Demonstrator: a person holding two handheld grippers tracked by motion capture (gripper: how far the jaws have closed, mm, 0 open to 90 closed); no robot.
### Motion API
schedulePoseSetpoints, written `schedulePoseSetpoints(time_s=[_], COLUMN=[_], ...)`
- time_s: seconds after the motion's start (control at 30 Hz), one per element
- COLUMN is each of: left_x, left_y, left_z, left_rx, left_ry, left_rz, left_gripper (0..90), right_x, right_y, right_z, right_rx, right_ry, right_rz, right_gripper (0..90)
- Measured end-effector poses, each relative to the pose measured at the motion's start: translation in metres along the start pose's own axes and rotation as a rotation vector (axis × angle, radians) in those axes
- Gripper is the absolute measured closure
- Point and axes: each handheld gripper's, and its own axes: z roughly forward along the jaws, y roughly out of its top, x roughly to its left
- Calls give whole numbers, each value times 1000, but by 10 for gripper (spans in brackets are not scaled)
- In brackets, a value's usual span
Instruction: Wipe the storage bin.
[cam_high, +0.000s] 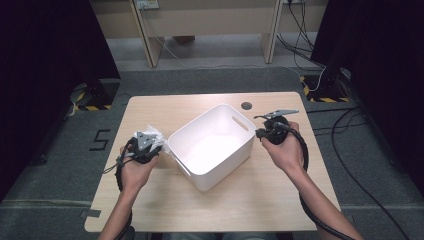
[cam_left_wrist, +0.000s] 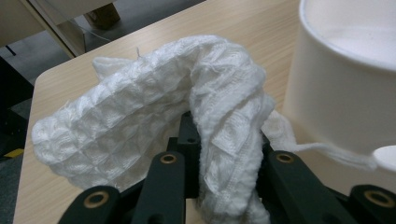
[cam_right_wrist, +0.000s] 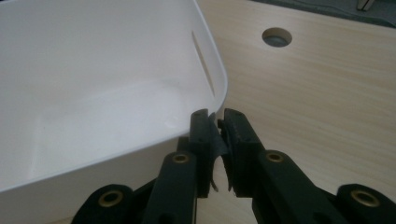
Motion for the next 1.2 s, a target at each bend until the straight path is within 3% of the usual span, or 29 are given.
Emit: schedulePoseSetpoints(time_s=[0.3,0.67,0.83,1.0,1.2], left_x=[-8,-16,-30,-47,-52], left_y=[3,-2,-6,-4,-1], left_z=[3,0,-4,-5,-2], left_rx=[-11,-26,-46,-49,-40], left_ry=[-31,-52,-80,-111,-107], left_rz=[15,7,-8,17,21], left_gripper=[747,747,747,747,747], right_x=[2,9,17,30,40], right_y=[-11,-7,2,13,13], right_z=[10,25,41,52,54], right_rx=[26,35,35,32,32], right_ry=[7,4,2,6,21], right_rz=[4,4,-9,-17,-23], right_gripper=[820,815,829,835,832])
